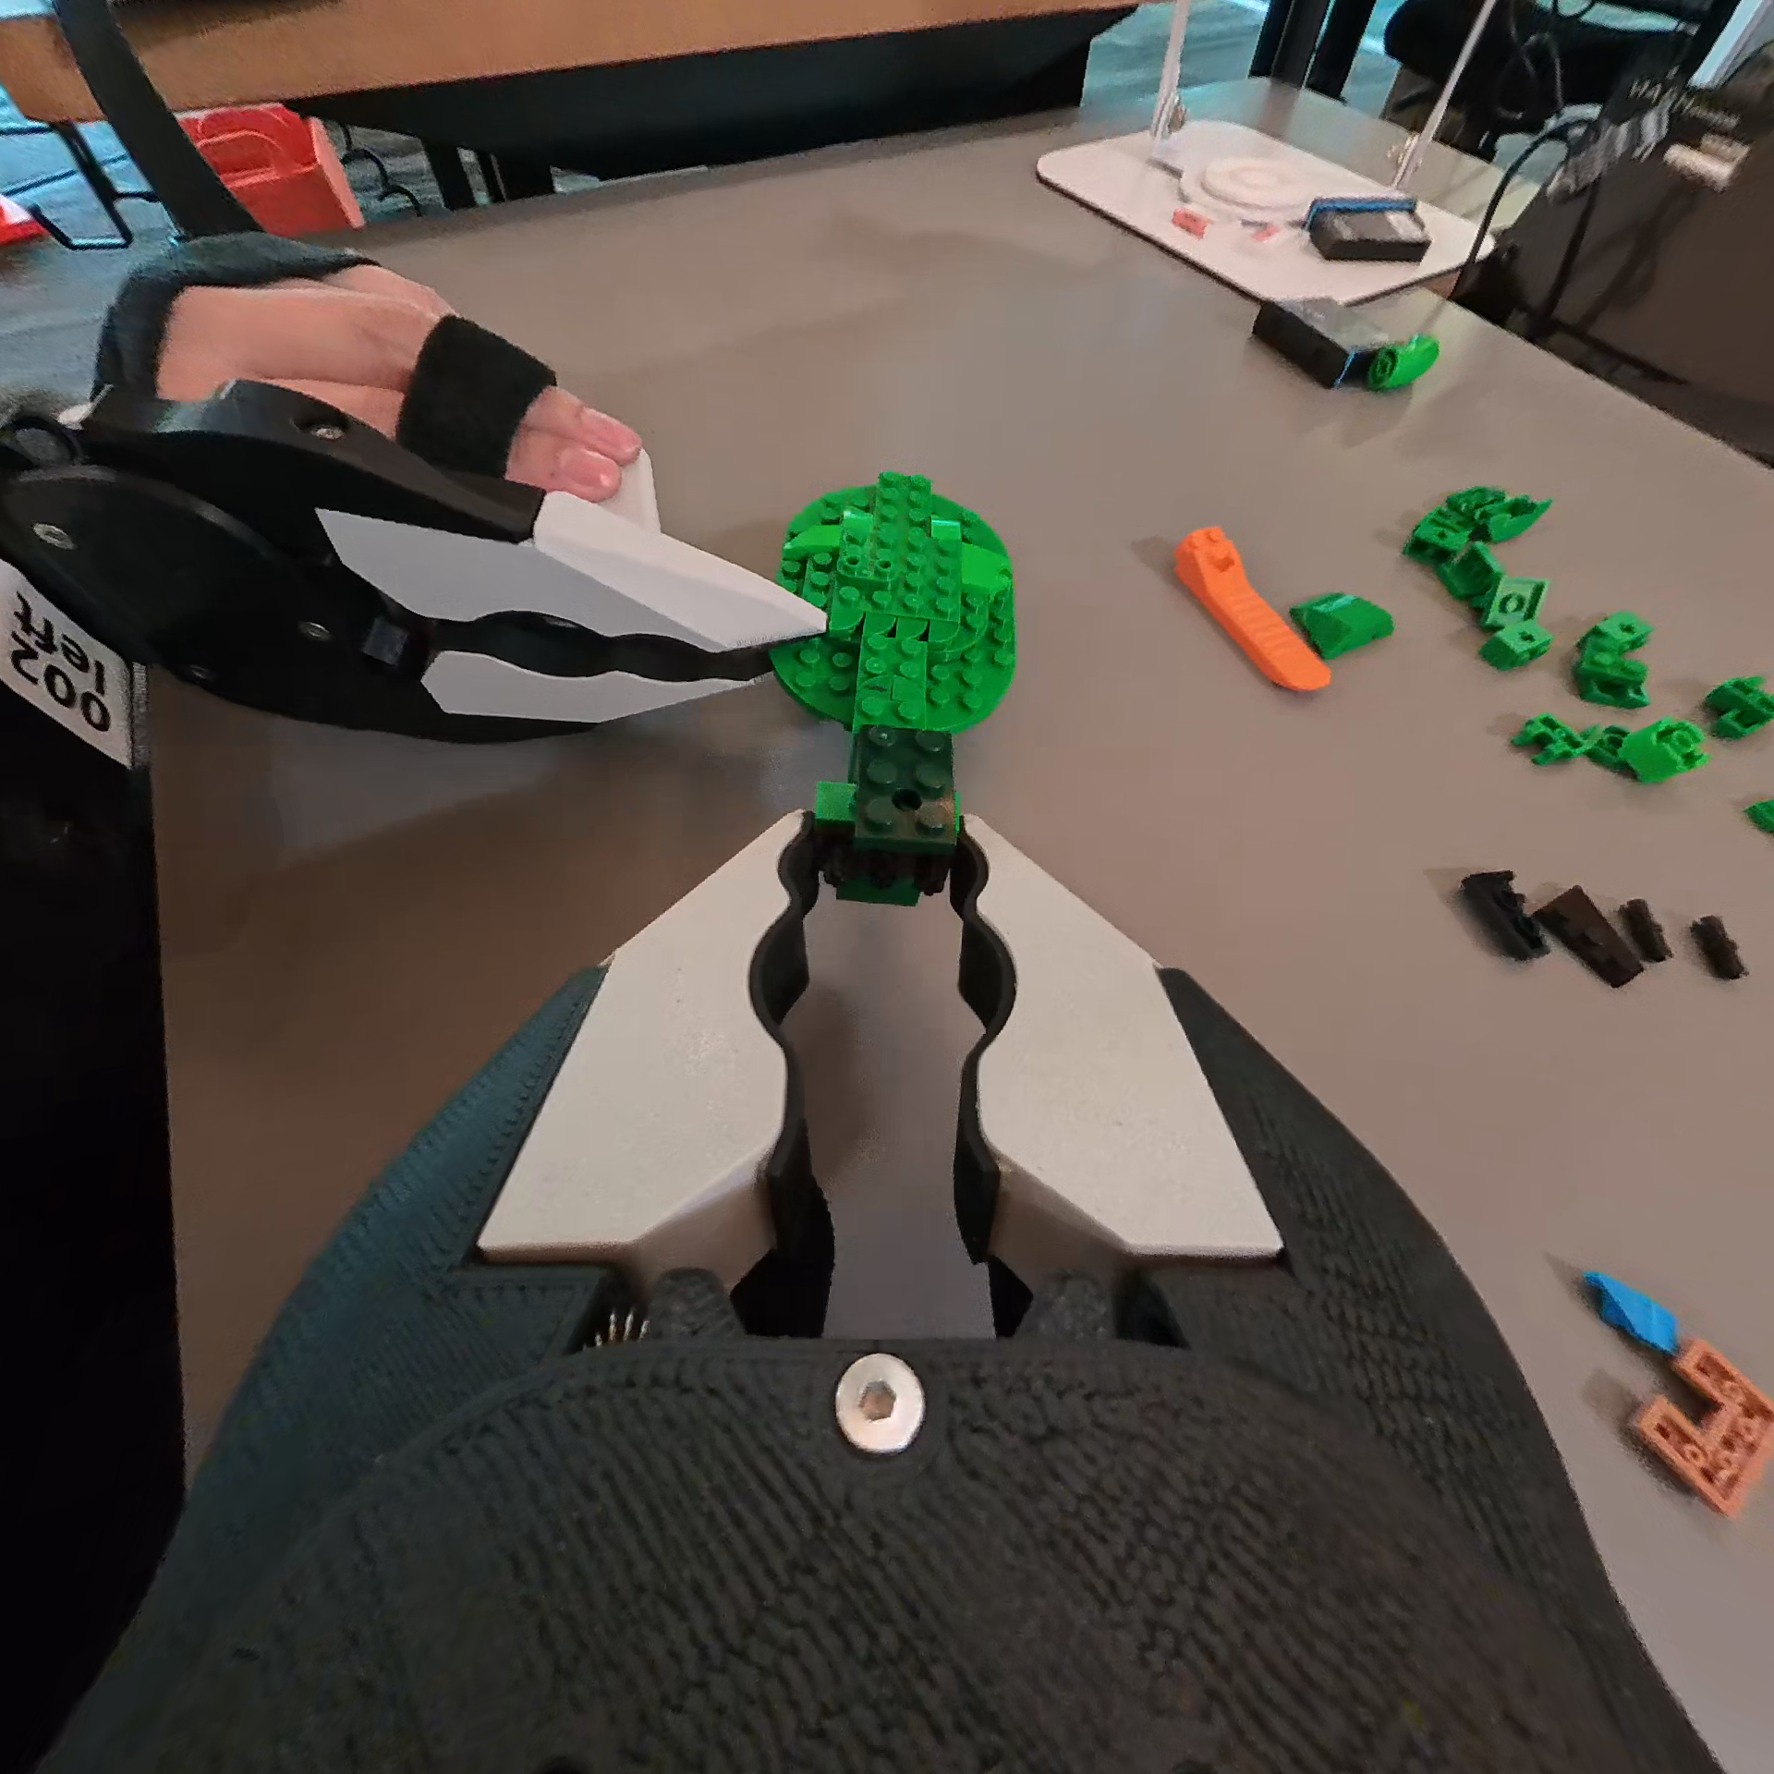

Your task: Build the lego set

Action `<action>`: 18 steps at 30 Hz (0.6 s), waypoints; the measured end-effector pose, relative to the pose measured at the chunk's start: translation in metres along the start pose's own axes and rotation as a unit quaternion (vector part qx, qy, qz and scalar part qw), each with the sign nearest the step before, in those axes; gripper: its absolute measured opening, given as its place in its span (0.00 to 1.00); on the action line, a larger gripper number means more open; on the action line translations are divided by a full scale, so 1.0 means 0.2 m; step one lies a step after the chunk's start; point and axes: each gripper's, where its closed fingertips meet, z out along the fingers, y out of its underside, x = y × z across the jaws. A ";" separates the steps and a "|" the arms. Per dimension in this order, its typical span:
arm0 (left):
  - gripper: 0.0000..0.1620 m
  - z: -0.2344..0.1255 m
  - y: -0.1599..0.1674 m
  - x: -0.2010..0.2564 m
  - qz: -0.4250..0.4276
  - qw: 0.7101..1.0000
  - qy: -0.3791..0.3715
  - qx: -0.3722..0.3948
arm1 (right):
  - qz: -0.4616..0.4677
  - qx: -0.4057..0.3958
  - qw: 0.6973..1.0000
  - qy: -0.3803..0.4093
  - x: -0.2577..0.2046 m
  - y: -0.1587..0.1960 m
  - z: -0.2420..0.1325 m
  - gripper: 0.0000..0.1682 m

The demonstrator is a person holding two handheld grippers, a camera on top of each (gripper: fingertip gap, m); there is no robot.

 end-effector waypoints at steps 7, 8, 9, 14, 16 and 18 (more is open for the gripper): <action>0.02 -0.02 0.02 -0.06 -0.002 0.999 -0.033 -0.008 | -0.064 0.029 0.997 0.022 -0.02 -0.07 -0.02 0.17; 0.01 -0.02 0.02 -0.07 -0.002 0.999 -0.037 -0.009 | -0.069 0.031 0.997 0.024 -0.03 -0.08 -0.02 0.18; 0.02 -0.03 0.03 -0.08 -0.002 0.999 -0.041 -0.011 | -0.073 0.034 0.996 0.024 -0.03 -0.09 -0.03 0.18; 0.01 -0.03 0.03 -0.08 -0.005 0.999 -0.046 -0.013 | -0.080 0.040 0.996 0.026 -0.04 -0.11 -0.04 0.23; 0.01 -0.03 0.04 -0.08 -0.004 0.999 -0.043 -0.017 | -0.079 0.031 0.996 0.028 -0.04 -0.10 -0.03 0.28; 0.01 -0.03 0.04 -0.08 -0.005 0.999 -0.043 -0.017 | -0.090 0.024 0.995 0.033 -0.04 -0.09 -0.03 0.33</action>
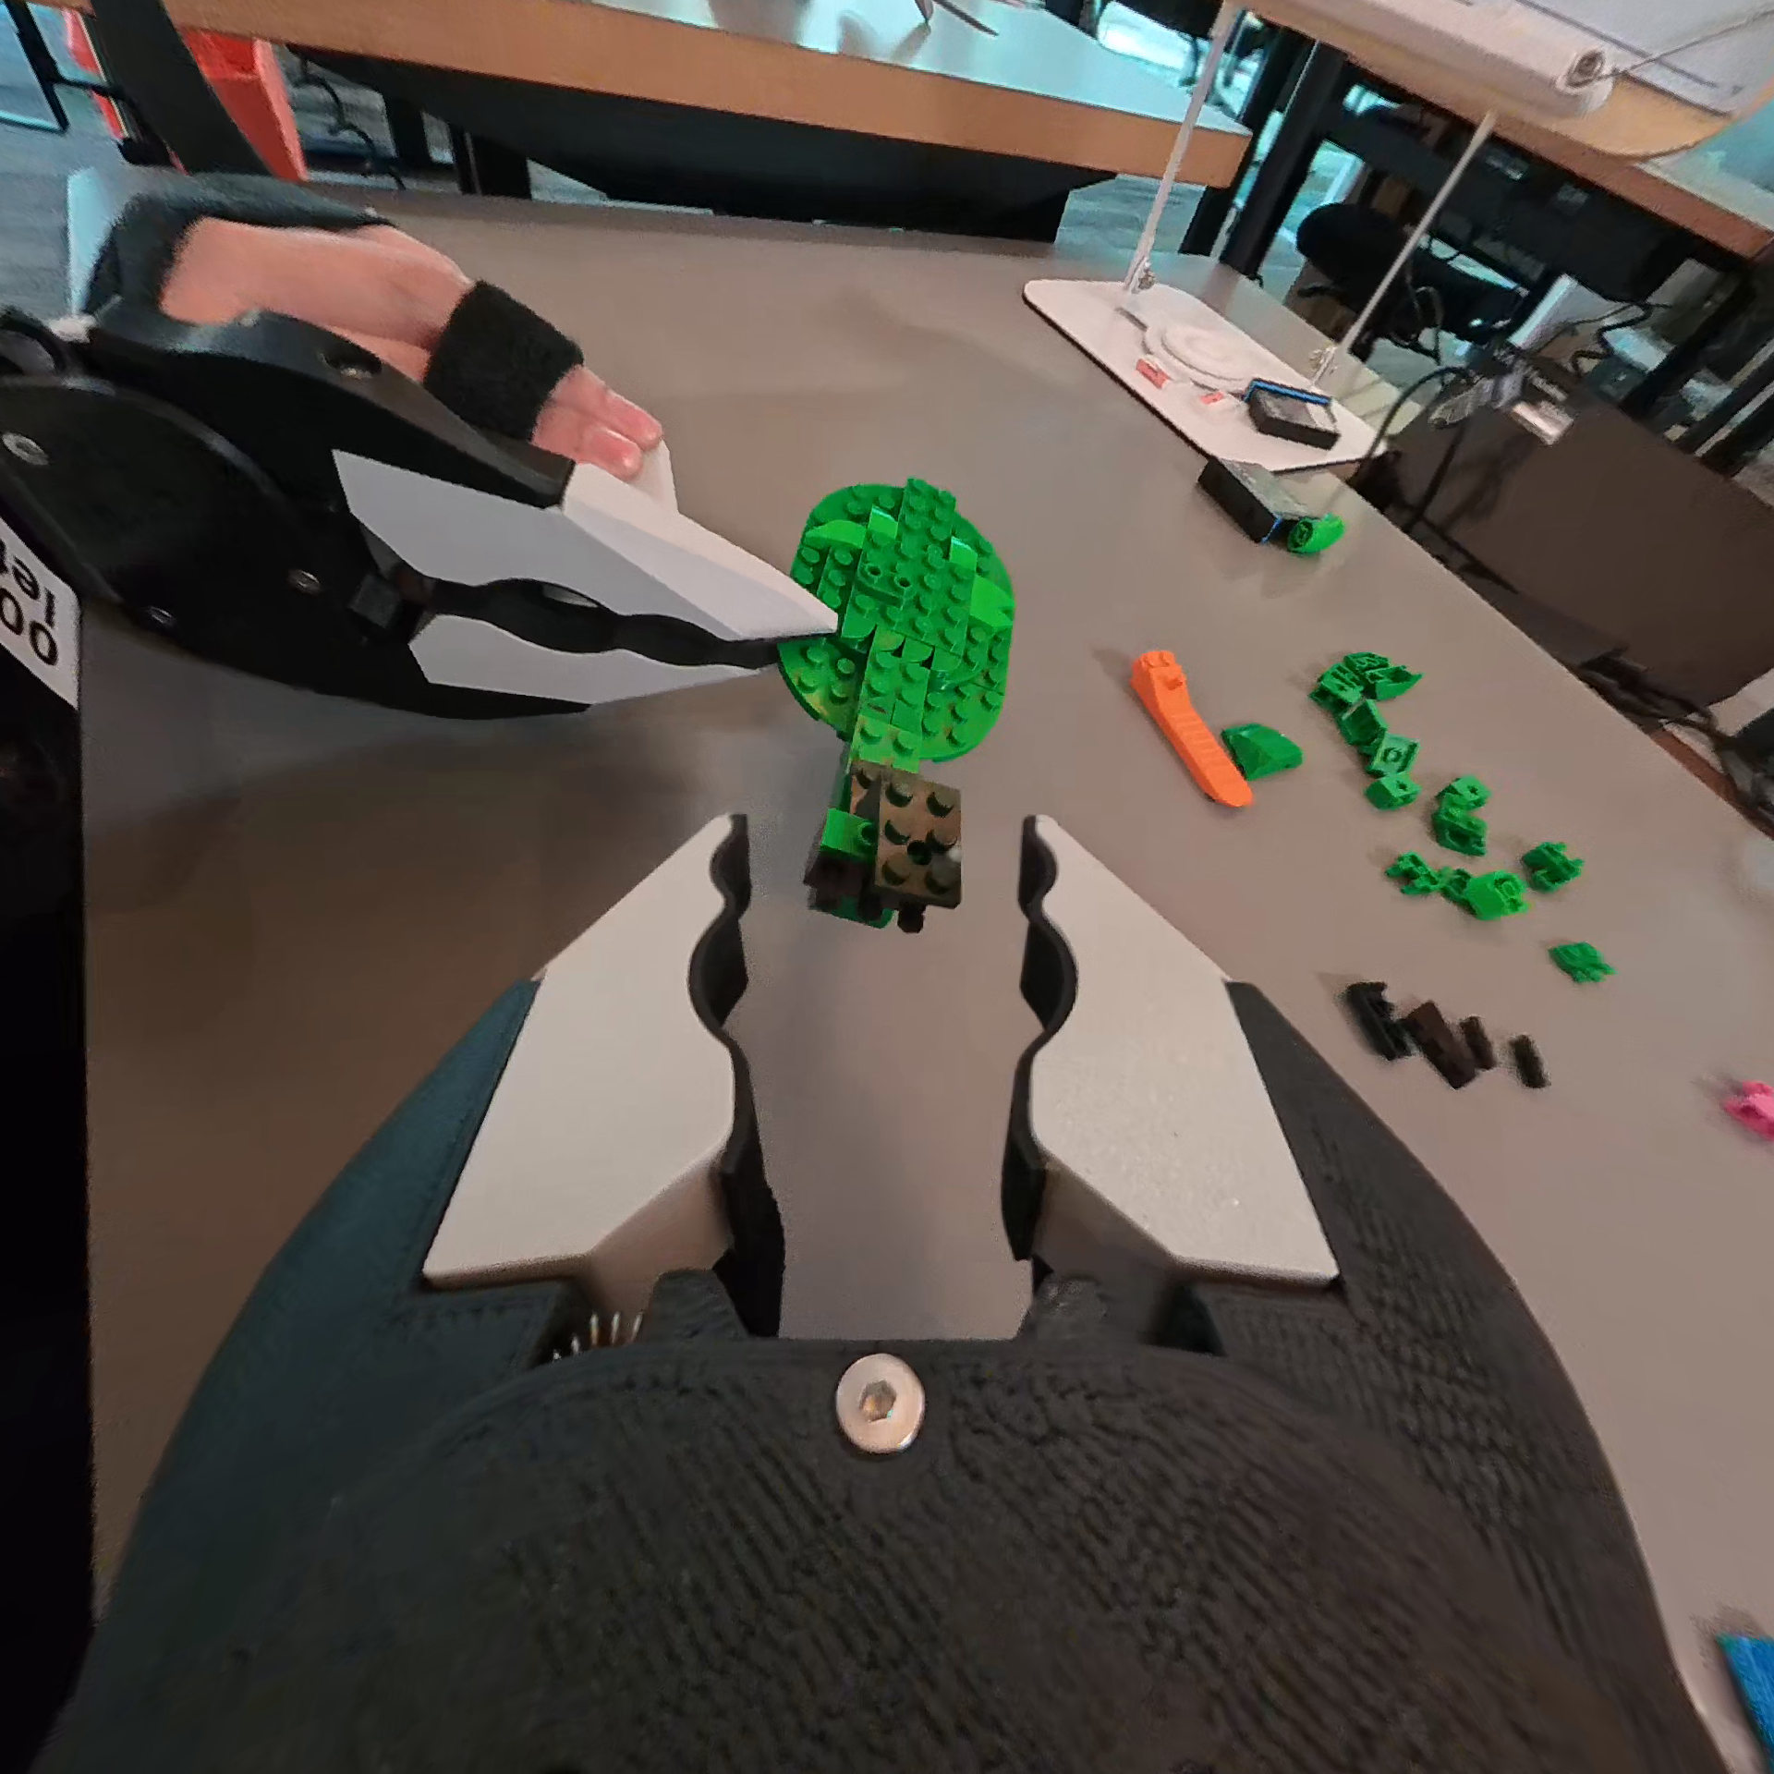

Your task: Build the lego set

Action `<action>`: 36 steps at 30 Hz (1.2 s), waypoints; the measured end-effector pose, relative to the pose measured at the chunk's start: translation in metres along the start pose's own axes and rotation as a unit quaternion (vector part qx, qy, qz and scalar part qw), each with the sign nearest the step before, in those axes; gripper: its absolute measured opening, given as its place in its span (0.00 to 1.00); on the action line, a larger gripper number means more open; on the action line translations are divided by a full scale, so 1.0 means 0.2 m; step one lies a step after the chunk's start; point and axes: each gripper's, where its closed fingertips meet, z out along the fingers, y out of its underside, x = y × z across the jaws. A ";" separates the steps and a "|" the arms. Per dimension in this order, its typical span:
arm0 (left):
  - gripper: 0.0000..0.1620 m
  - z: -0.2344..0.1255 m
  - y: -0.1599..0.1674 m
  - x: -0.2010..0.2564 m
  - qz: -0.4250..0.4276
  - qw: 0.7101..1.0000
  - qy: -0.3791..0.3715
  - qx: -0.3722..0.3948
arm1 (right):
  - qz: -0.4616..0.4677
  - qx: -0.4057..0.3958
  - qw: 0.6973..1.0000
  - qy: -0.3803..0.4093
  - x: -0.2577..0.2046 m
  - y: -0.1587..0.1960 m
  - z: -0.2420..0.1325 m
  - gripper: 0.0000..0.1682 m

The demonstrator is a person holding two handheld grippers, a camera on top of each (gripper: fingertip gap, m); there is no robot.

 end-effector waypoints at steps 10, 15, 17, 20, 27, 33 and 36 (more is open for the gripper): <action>0.01 -0.03 0.12 -0.14 -0.036 0.999 -0.025 -0.027 | -0.282 0.030 0.954 0.095 0.01 -0.21 -0.08 0.51; 0.02 -0.07 0.19 -0.31 -0.058 0.997 -0.026 -0.040 | -0.426 0.031 0.896 0.119 -0.01 -0.38 -0.09 0.52; 0.01 -0.09 0.20 -0.38 -0.066 0.996 -0.032 -0.043 | -0.454 0.046 0.880 0.132 -0.01 -0.46 -0.09 0.50; 0.01 -0.11 0.20 -0.46 -0.064 0.996 -0.044 -0.043 | -0.473 0.061 0.868 0.138 0.00 -0.54 -0.07 0.47; 0.01 -0.14 0.19 -0.51 -0.066 0.995 -0.048 -0.053 | -0.519 0.053 0.840 0.150 0.00 -0.58 -0.04 0.37; 0.01 -0.14 0.19 -0.51 -0.067 0.995 -0.049 -0.057 | -0.535 0.038 0.828 0.165 0.03 -0.58 -0.04 0.30; 0.01 -0.14 0.19 -0.50 -0.074 0.995 -0.041 -0.062 | -0.544 0.042 0.819 0.179 0.03 -0.59 -0.05 0.25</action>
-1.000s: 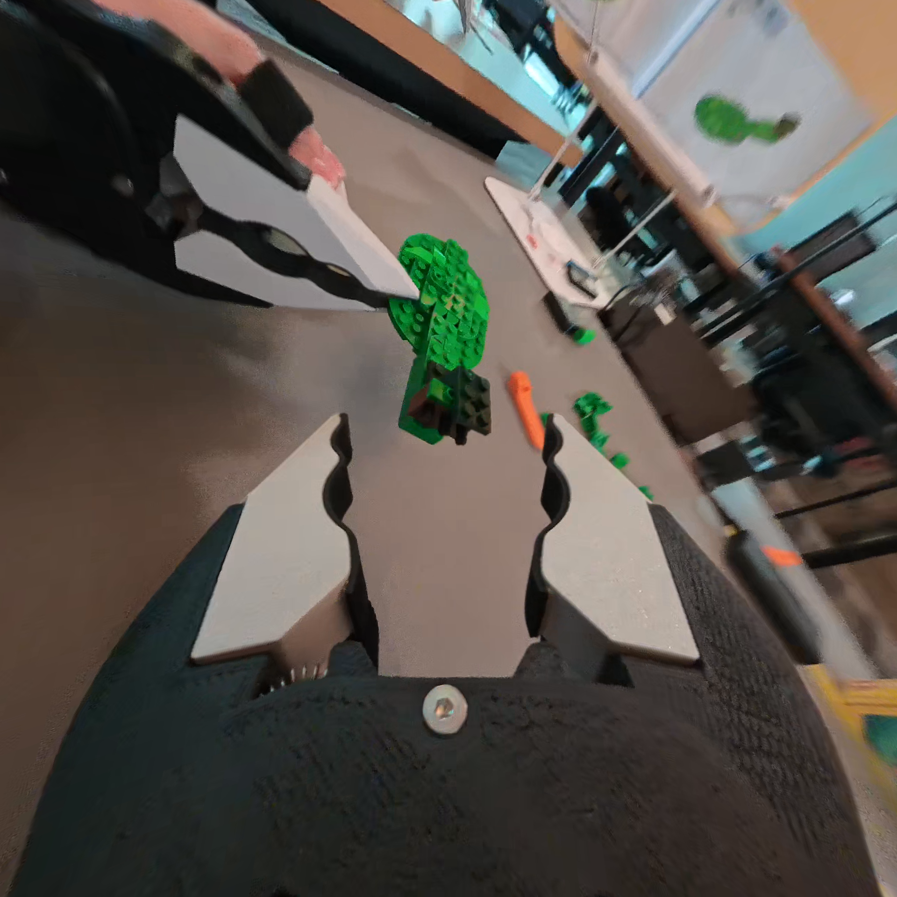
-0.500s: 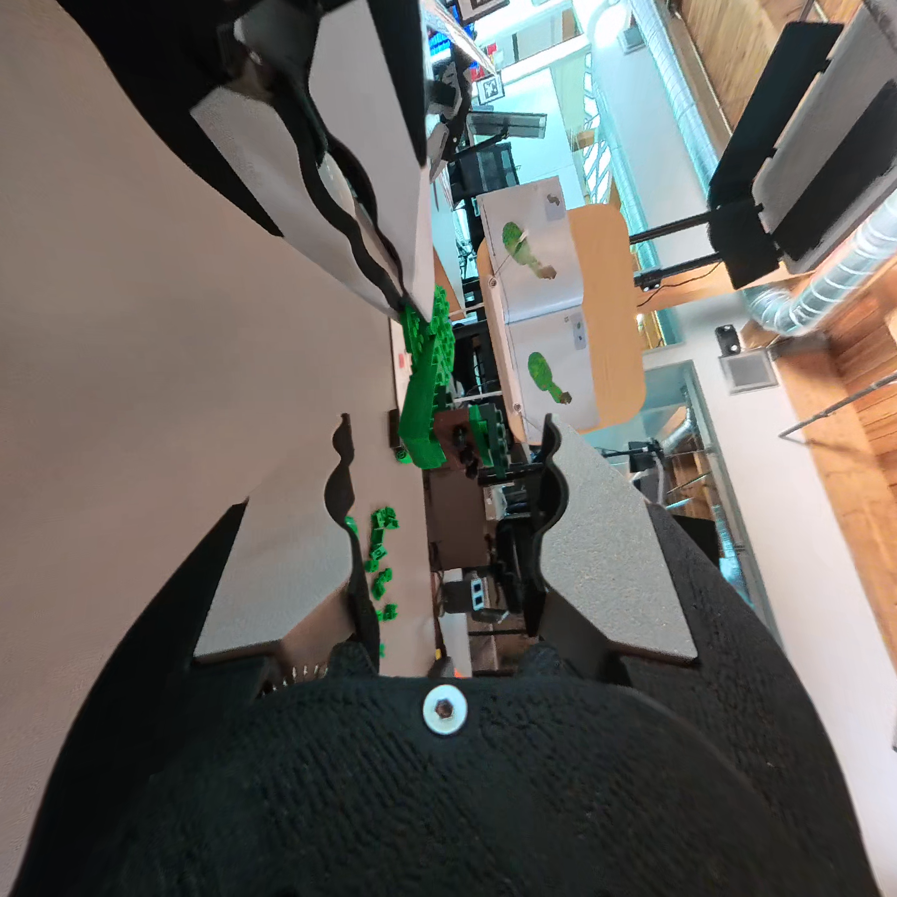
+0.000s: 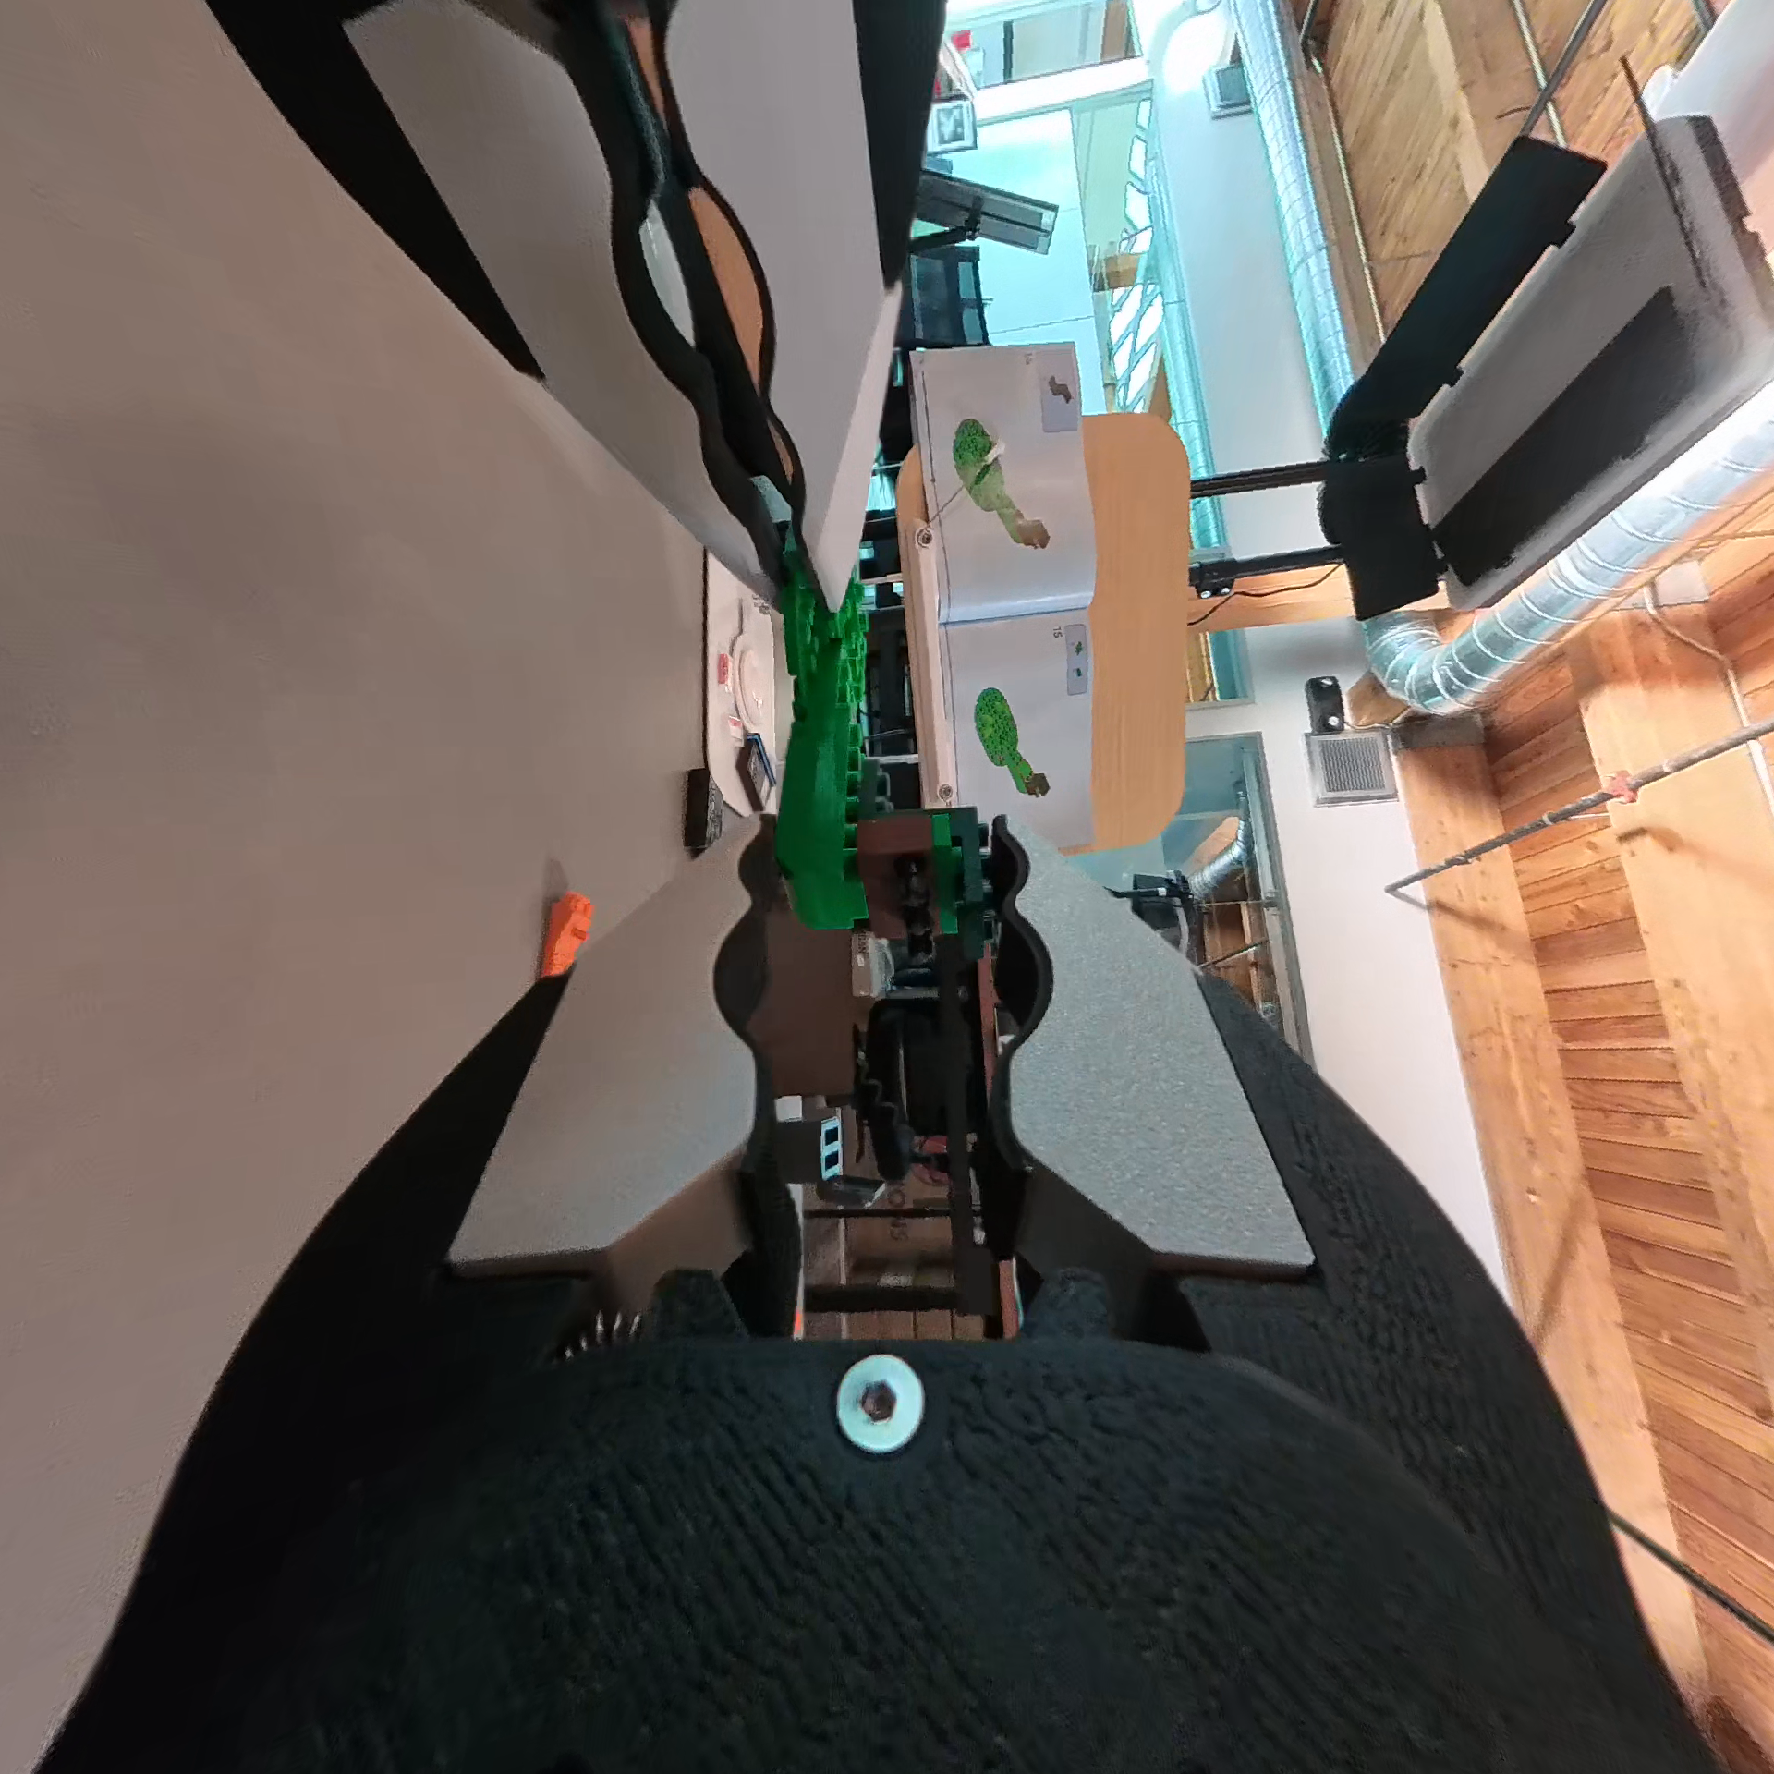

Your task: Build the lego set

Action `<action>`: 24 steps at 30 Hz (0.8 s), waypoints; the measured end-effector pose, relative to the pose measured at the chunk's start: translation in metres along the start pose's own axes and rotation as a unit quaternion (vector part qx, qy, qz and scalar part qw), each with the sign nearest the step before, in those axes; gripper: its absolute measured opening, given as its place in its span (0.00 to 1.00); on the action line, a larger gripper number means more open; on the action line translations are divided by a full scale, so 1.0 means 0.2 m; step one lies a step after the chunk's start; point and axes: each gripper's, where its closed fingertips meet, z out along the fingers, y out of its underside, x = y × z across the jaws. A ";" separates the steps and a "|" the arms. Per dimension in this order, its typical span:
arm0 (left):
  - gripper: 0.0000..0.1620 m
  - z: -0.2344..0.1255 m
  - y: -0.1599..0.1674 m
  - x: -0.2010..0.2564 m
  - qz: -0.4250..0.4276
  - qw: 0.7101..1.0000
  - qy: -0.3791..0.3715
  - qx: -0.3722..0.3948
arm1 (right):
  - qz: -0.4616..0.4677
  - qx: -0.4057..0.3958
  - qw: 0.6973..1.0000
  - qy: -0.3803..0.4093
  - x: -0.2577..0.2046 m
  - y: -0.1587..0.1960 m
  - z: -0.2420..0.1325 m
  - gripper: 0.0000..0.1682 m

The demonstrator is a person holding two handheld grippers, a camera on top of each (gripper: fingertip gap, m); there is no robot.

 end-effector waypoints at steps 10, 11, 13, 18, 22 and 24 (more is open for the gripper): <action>0.01 0.01 0.00 0.00 -0.008 1.000 0.009 -0.006 | -0.016 0.000 1.000 0.010 0.00 0.00 0.00 0.25; 0.01 0.01 0.00 0.01 -0.005 1.000 0.011 -0.007 | -0.019 -0.002 1.000 0.006 -0.01 0.00 0.00 0.25; 0.01 0.01 0.00 0.01 0.006 1.000 0.011 -0.012 | -0.029 -0.010 1.000 0.001 -0.01 0.01 0.00 0.25; 0.02 0.00 -0.01 0.00 0.024 1.000 0.000 -0.011 | -0.025 -0.010 1.000 0.004 -0.01 0.02 0.00 0.25; 0.02 -0.01 -0.01 0.03 0.047 0.999 0.012 -0.009 | -0.022 -0.008 1.000 -0.011 -0.05 0.03 0.00 0.25; 0.02 -0.02 -0.01 0.07 0.056 0.998 0.019 -0.007 | -0.016 -0.002 1.000 -0.020 -0.09 0.03 0.00 0.25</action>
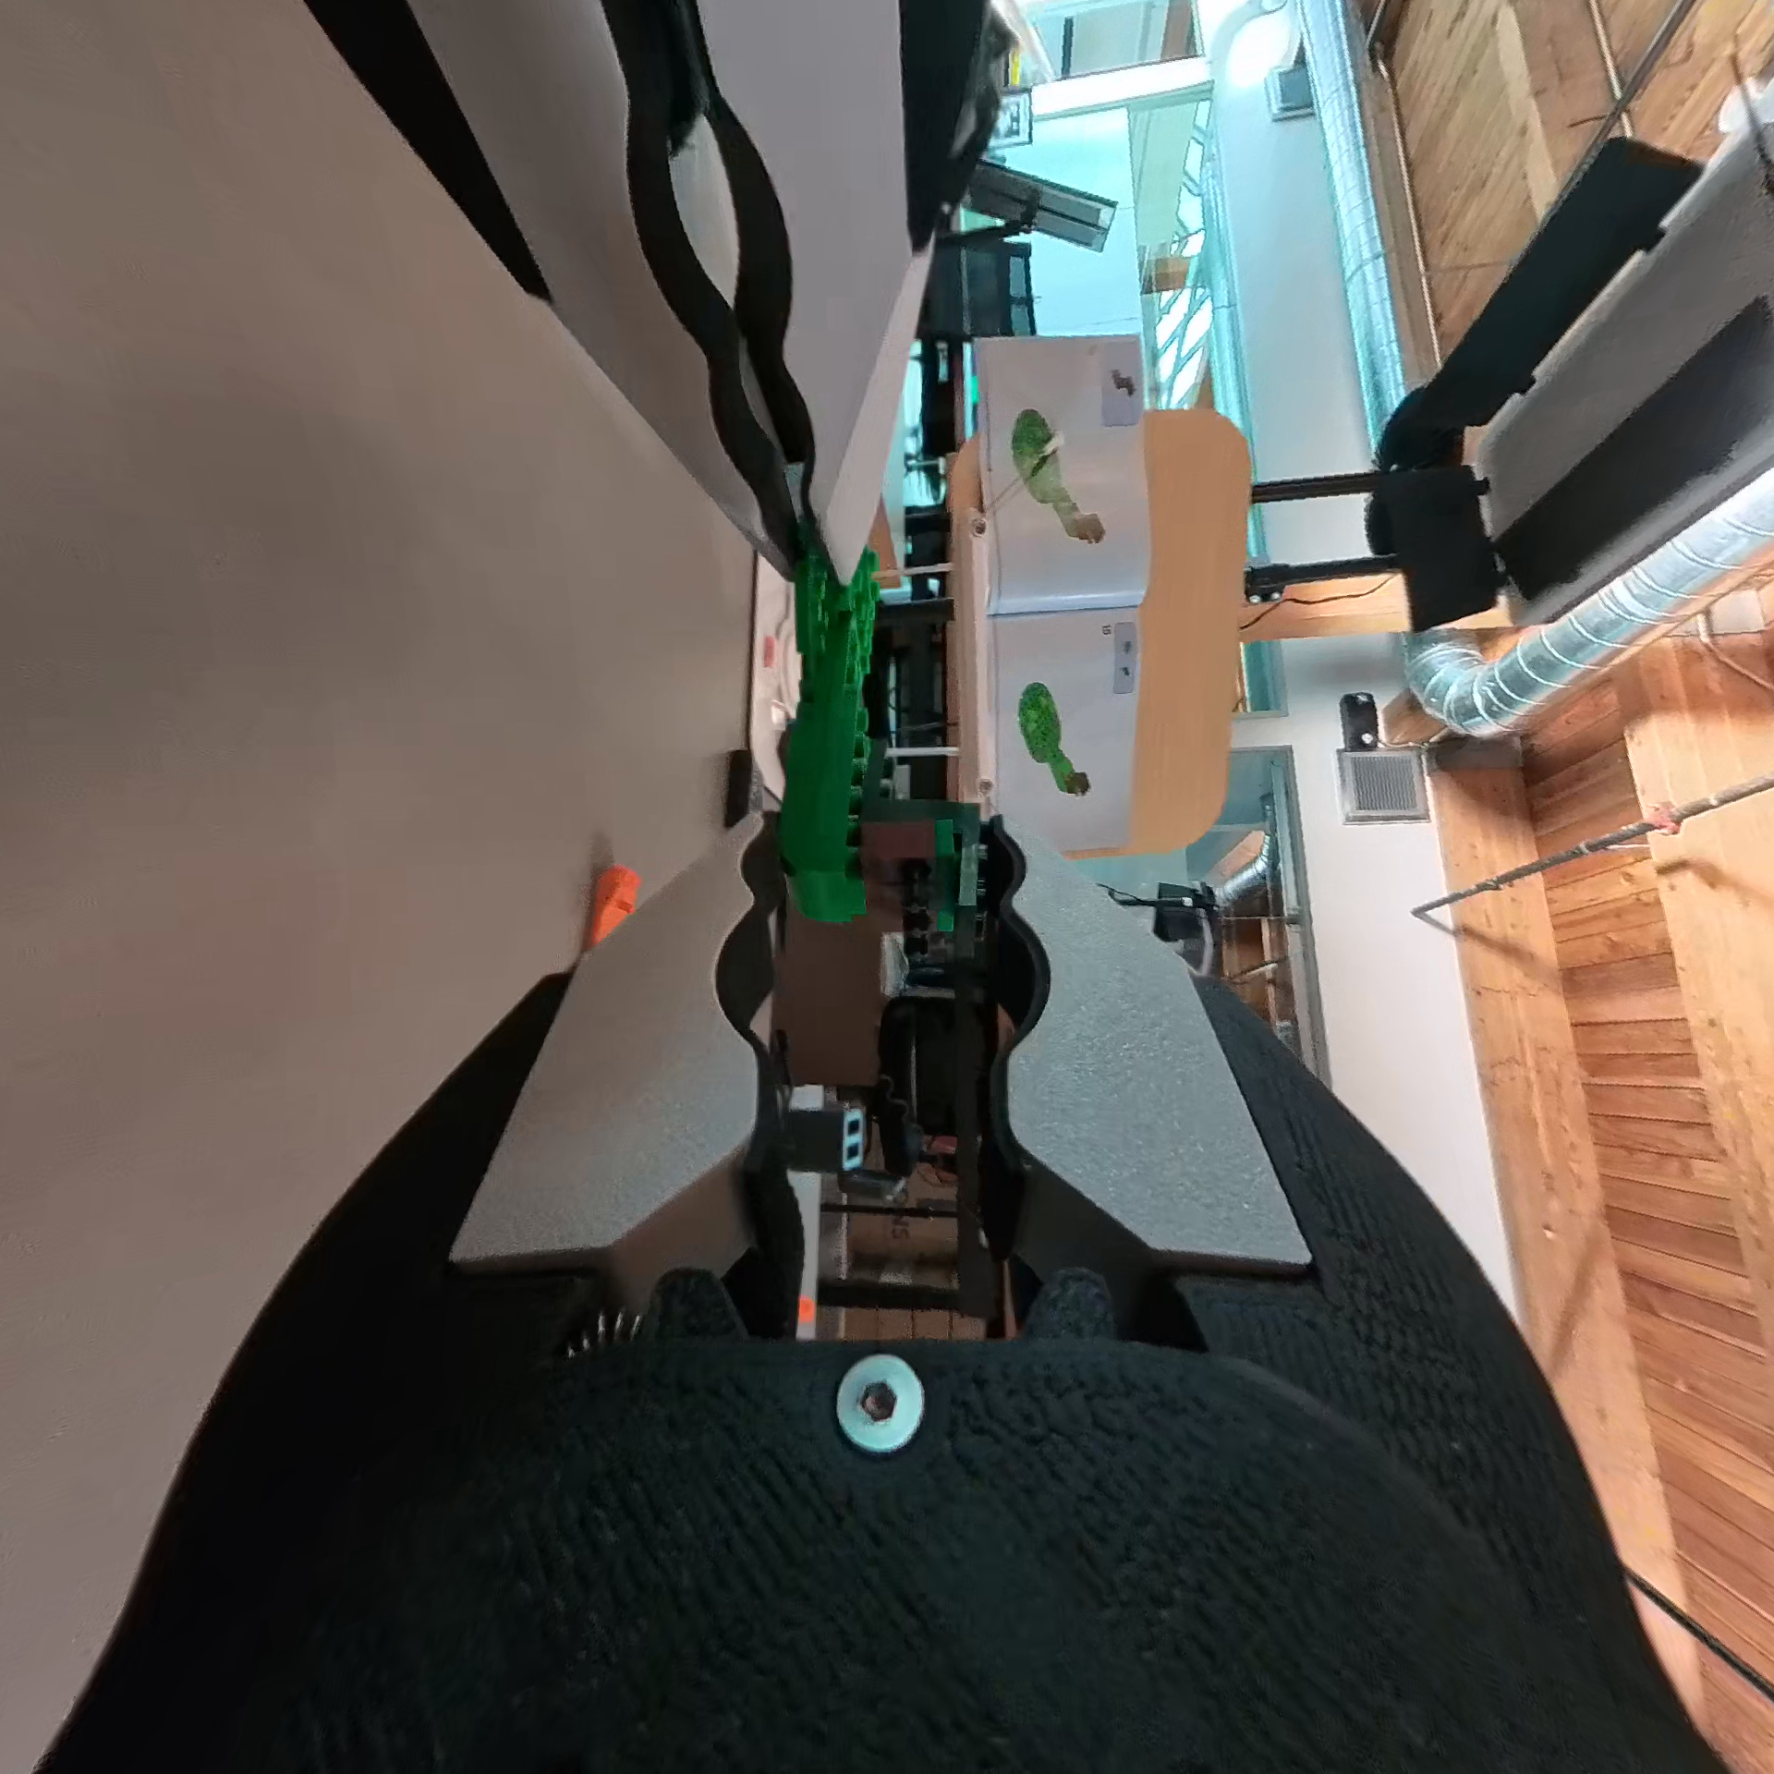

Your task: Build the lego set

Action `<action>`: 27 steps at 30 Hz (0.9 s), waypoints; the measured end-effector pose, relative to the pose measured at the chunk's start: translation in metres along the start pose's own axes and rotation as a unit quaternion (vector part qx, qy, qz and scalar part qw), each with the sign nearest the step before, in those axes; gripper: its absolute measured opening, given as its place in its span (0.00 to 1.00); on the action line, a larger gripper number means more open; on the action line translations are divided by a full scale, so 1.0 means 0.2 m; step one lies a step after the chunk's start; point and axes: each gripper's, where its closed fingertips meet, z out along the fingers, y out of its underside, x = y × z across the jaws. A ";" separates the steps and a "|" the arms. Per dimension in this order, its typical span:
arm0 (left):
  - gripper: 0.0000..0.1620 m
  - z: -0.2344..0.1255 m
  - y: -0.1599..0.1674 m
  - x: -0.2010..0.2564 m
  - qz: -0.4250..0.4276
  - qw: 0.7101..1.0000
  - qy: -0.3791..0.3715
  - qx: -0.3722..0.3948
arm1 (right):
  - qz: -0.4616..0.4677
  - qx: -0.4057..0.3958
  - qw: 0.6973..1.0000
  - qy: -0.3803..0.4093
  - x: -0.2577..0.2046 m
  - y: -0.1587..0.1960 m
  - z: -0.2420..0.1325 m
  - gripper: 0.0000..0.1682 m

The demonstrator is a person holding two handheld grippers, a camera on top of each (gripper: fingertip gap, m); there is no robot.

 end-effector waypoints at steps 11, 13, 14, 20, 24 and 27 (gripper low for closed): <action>0.02 -0.10 0.02 0.33 0.033 0.998 0.054 0.000 | 0.016 0.069 0.997 -0.016 -0.34 -0.04 0.07 0.25; 0.02 -0.13 0.05 0.37 0.041 0.998 0.051 -0.004 | 0.010 0.079 0.997 -0.019 -0.36 -0.07 0.09 0.24; 0.02 -0.14 0.06 0.37 0.044 0.998 0.045 -0.007 | 0.004 0.084 0.996 -0.018 -0.36 -0.09 0.10 0.24; 0.02 -0.21 0.16 0.23 0.037 0.999 -0.028 -0.023 | -0.028 0.113 0.993 0.023 -0.21 -0.19 0.15 0.24; 0.13 -0.22 0.20 0.06 -0.068 0.997 -0.038 -0.005 | -0.038 0.128 0.988 0.077 -0.01 -0.25 0.19 0.24; 0.25 -0.22 0.25 -0.10 -0.121 0.990 -0.072 -0.002 | -0.037 0.139 0.982 0.120 0.15 -0.27 0.21 0.25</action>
